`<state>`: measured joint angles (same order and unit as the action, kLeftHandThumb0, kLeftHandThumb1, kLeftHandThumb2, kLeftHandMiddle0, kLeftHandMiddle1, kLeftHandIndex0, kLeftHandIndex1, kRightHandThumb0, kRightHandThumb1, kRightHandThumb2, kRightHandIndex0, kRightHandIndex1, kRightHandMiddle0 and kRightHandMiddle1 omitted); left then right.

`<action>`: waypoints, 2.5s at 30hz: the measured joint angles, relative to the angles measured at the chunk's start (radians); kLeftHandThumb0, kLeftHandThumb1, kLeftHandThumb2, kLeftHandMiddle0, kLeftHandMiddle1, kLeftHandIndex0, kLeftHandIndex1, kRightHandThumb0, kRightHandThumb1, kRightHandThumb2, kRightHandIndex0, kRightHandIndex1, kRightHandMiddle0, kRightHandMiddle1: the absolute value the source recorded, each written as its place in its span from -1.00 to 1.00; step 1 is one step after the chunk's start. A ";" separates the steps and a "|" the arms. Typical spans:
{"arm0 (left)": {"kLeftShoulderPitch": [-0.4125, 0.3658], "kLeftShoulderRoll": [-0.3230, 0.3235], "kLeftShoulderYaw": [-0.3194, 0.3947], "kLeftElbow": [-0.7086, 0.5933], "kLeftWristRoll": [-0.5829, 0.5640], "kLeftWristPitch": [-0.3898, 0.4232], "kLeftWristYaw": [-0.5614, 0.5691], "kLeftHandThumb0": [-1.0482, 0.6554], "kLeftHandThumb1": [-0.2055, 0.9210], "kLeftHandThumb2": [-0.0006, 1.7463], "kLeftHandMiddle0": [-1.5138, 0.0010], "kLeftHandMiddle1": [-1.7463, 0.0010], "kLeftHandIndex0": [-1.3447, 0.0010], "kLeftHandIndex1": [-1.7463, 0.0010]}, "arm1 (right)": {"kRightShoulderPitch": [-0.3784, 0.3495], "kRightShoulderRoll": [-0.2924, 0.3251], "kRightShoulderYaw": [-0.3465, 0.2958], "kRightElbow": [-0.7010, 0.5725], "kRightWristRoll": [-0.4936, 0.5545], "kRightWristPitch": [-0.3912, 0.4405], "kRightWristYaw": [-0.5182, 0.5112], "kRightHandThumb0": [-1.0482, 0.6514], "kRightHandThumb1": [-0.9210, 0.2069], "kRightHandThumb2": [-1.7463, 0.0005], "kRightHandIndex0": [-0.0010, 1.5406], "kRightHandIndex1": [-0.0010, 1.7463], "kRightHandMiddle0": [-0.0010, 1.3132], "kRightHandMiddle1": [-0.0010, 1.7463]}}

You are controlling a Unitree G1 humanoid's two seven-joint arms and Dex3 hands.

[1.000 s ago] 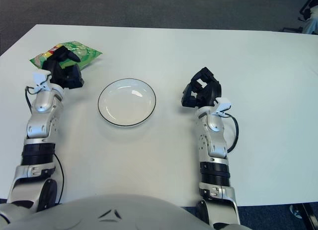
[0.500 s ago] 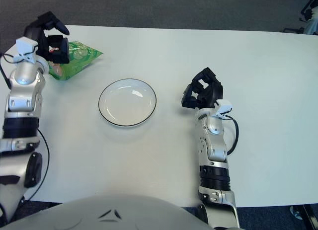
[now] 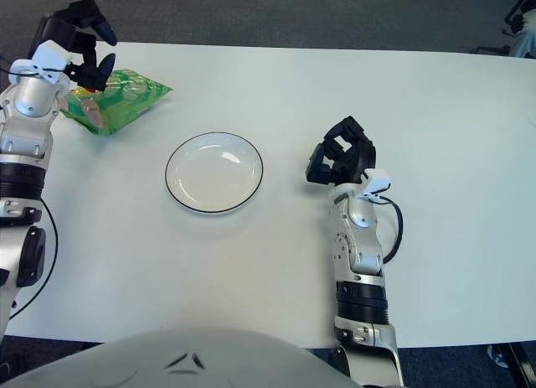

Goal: Put the snack into the plate.

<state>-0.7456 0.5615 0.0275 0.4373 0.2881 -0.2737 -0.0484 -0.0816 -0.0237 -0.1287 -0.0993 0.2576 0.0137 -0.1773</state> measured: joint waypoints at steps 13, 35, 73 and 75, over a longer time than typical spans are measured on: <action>-0.227 0.084 -0.191 0.415 0.269 -0.183 0.138 -0.13 -0.04 0.48 -0.16 -1.00 0.22 -0.98 | 0.004 0.003 -0.002 -0.010 0.000 0.012 0.001 0.22 0.80 -1.00 0.23 0.88 0.07 1.00; -0.359 0.105 -0.518 0.831 0.574 -0.231 0.417 -0.92 0.99 -0.04 0.99 0.45 1.00 0.01 | 0.017 0.010 -0.005 -0.007 0.000 0.018 0.011 0.22 0.80 -1.00 0.23 0.88 0.07 1.00; -0.323 -0.006 -0.591 0.887 0.527 0.130 0.237 -1.00 1.00 0.18 1.00 1.00 1.00 0.77 | 0.017 0.012 -0.019 -0.006 -0.003 0.018 0.013 0.22 0.80 -1.00 0.21 0.89 0.08 1.00; -0.318 -0.009 -0.591 0.887 0.524 0.137 0.243 -1.00 1.00 0.16 1.00 1.00 1.00 0.77 | 0.017 0.012 -0.019 -0.006 -0.003 0.018 0.013 0.22 0.80 -1.00 0.22 0.89 0.08 1.00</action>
<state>-1.0632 0.5524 -0.5635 1.3241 0.8124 -0.1366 0.1949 -0.0641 -0.0119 -0.1479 -0.1055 0.2543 0.0319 -0.1645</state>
